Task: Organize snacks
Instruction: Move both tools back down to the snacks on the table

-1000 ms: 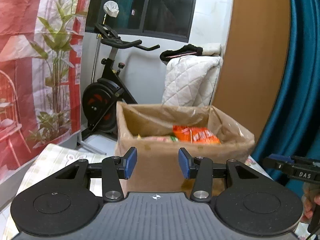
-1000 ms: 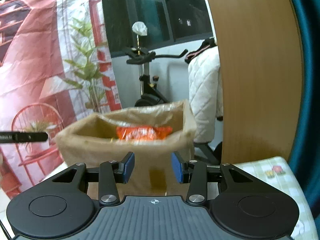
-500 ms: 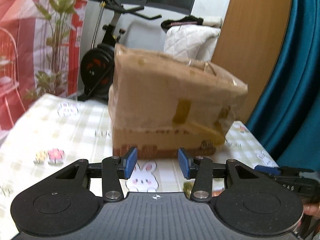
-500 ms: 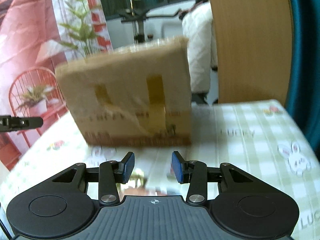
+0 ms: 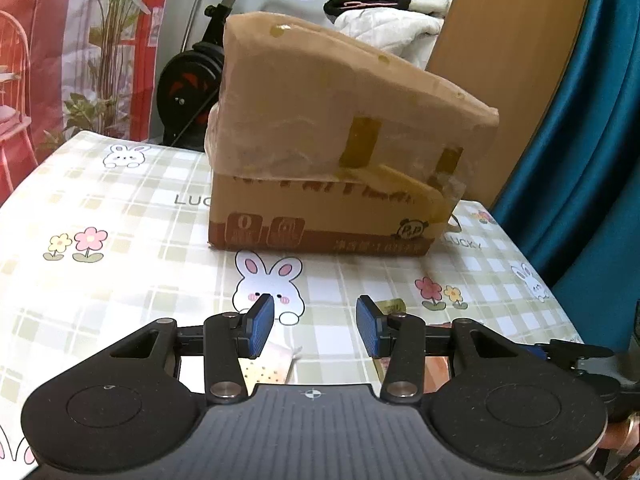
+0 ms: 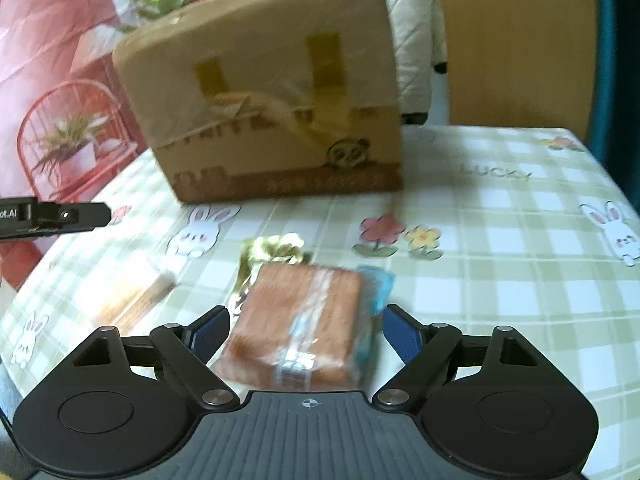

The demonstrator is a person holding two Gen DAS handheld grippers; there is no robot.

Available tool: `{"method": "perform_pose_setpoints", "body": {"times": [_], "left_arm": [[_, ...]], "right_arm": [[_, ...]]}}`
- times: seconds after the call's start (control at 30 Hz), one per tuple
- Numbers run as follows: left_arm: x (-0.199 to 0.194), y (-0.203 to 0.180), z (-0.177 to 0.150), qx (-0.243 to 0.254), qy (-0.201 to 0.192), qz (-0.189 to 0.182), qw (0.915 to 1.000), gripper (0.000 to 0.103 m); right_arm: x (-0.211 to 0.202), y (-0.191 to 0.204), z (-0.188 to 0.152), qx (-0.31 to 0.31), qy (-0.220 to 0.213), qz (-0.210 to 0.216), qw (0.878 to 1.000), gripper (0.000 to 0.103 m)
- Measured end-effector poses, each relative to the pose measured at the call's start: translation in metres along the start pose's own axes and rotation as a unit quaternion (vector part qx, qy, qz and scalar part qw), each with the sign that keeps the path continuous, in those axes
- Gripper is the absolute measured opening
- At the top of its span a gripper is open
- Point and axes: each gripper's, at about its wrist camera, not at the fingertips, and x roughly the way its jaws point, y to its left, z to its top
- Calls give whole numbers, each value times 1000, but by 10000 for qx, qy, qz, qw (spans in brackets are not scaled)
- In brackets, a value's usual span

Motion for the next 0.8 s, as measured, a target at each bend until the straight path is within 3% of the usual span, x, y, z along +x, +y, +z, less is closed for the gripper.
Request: {"method": "perform_pose_setpoints", "body": {"times": [0.5, 0.8], "left_arm": [[4, 4, -4, -79, 78, 110, 9999, 47], [3, 26, -3, -322, 62, 414, 9986, 47]], "right_arm": [[14, -3, -1, -59, 139, -228, 9996, 84], [16, -29, 5, 103, 87, -617, 9980, 79]]}}
